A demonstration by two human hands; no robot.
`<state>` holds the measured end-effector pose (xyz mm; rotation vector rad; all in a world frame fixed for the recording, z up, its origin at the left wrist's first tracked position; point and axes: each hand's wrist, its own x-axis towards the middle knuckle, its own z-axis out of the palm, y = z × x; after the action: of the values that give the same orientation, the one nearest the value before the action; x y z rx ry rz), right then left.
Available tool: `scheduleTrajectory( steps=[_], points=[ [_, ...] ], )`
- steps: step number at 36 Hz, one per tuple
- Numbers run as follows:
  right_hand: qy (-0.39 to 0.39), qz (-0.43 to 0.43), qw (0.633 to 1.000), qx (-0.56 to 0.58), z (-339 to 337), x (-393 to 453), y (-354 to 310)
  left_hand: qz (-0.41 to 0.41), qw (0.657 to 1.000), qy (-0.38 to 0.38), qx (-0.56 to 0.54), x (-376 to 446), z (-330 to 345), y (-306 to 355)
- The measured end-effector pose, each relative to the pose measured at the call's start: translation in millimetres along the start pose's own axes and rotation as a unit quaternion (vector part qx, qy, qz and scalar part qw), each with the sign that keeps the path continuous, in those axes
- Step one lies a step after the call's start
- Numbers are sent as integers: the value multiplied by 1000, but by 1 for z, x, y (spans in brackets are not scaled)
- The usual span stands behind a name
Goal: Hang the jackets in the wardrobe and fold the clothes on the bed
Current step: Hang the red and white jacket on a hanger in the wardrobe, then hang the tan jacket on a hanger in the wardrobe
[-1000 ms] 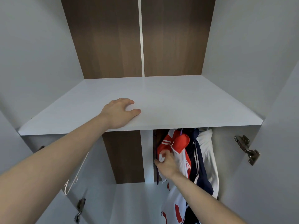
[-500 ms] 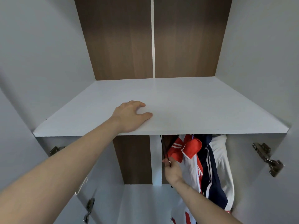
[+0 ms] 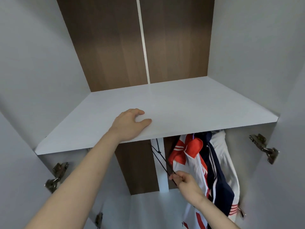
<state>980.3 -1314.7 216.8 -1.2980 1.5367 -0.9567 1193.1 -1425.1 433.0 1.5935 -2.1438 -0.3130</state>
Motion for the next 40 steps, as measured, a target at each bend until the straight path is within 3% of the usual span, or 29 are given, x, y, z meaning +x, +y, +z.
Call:
scheduleTrajectory(
  steps=[3, 7, 16, 19, 23, 26, 30, 34, 40],
  points=[
    [-23, 7, 1000, 8, -17, -35, 0, 9, 999, 5, -36, -4, -1, -1],
    [-35, 12, 999, -20, -36, -81, 4, 33, 999, 4, -2, -6, 1, 1],
    [66, 47, 995, -51, -52, -191, 17, 60, 998, -25, 26, -8, 1, 1],
    [117, 69, 989, -53, -45, -231, 15, 135, 991, -8, -12, -24, 4, -7],
    [196, 121, 972, -50, -31, -295, 17, 279, 947, -35, -155, -88, 22, 7],
    [245, 151, 958, -20, -20, -335, 14, 375, 903, -99, -184, -137, 40, 29],
    [312, 192, 930, -5, -2, -400, 11, 384, 872, -237, -189, -184, 87, 63],
    [363, 233, 902, -9, 13, -465, 9, 426, 834, -323, -139, -214, 137, 95],
    [424, 257, 868, 26, 25, -553, 9, 509, 769, -372, -110, -267, 183, 139]
  ],
)
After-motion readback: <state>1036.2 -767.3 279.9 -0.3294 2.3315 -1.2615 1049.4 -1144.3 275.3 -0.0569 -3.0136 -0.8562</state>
